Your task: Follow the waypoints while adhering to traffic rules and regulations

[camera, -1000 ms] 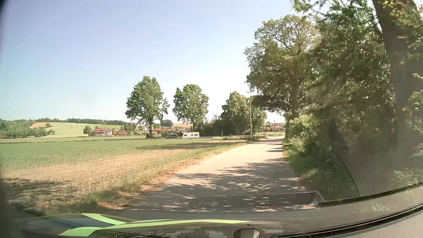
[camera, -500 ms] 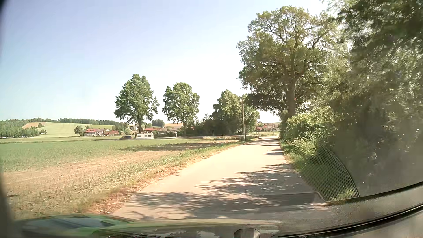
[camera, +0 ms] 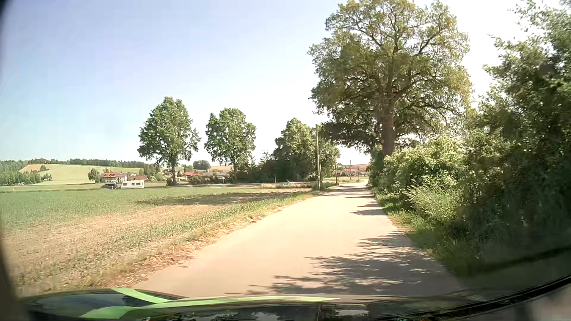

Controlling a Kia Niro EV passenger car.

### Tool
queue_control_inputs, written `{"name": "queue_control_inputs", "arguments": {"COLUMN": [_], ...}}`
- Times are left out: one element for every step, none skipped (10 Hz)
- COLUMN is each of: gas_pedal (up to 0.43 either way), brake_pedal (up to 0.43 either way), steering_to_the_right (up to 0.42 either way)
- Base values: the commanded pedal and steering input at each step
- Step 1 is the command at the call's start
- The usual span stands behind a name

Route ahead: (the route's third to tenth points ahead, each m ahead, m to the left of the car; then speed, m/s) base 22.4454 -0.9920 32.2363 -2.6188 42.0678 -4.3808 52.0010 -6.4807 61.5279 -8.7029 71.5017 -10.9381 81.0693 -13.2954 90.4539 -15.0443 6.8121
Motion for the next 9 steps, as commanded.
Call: {"name": "queue_control_inputs", "arguments": {"gas_pedal": [0.169, 0.169, 0.169, 0.169, 0.169, 0.169, 0.169, 0.169, 0.169], "brake_pedal": [0.0, 0.0, 0.0, 0.0, 0.0, 0.0, 0.0, 0.0, 0.0], "steering_to_the_right": [0.041, 0.041, 0.041, 0.041, 0.039, 0.034, 0.031, 0.029, 0.028]}}
